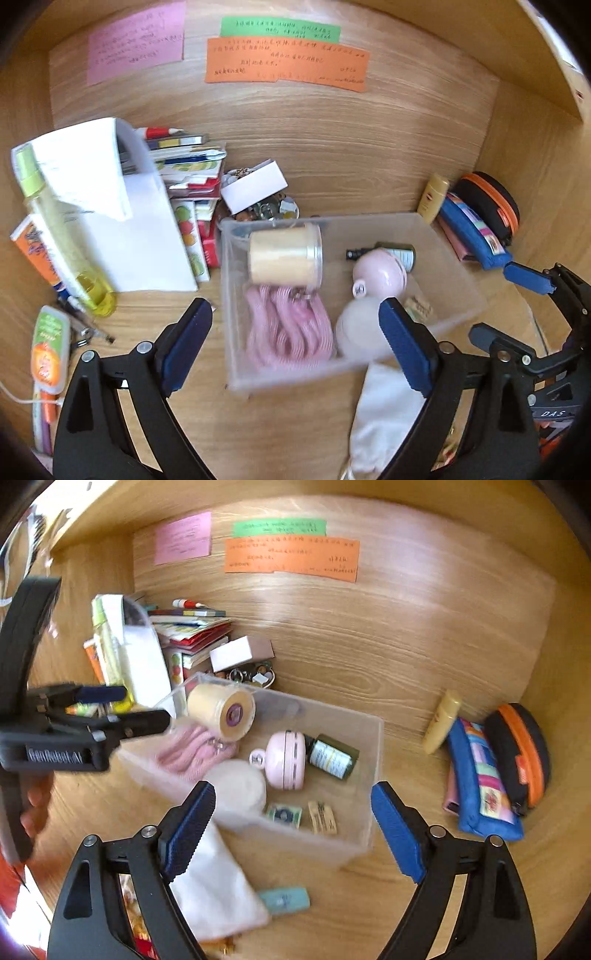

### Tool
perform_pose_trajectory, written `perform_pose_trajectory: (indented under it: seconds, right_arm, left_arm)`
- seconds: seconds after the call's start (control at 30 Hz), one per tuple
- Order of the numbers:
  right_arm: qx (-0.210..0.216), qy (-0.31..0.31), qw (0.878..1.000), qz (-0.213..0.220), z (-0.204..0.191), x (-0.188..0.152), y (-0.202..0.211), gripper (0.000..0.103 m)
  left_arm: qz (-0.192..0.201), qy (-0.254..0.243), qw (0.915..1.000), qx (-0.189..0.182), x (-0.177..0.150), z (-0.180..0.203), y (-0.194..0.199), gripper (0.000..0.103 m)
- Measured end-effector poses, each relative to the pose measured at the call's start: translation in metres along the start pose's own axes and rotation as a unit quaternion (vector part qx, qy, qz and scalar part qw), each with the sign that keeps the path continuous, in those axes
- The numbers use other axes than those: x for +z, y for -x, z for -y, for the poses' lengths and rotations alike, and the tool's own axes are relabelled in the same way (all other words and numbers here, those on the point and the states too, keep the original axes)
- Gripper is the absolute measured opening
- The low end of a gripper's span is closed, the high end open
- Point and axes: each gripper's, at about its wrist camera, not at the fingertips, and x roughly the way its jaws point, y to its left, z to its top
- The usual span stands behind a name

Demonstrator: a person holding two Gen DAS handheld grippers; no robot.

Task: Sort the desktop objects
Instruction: 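Grasp the red velvet pouch with the right tool while the left grasps the white pouch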

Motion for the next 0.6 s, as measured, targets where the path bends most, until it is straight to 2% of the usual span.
perform_pose_trajectory:
  seconds: [0.23, 0.37, 0.6]
  right_arm:
    - [0.017, 0.009, 1.000, -0.016, -0.024, -0.044, 0.019, 0.086]
    - [0.051, -0.012, 0.998, -0.030, -0.033, -0.064, 0.027, 0.086]
    - [0.087, -0.012, 0.995, -0.056, -0.062, -0.093, 0.030, 0.086]
  left_arm:
    - [0.011, -0.024, 0.9996, 0.012, -0.032, -0.002, 0.030, 0.097]
    - [0.008, -0.028, 0.9994, 0.018, -0.051, -0.006, 0.037, 0.097]
    - [-0.005, -0.001, 0.9999, 0.016, -0.077, -0.023, 0.043, 0.097]
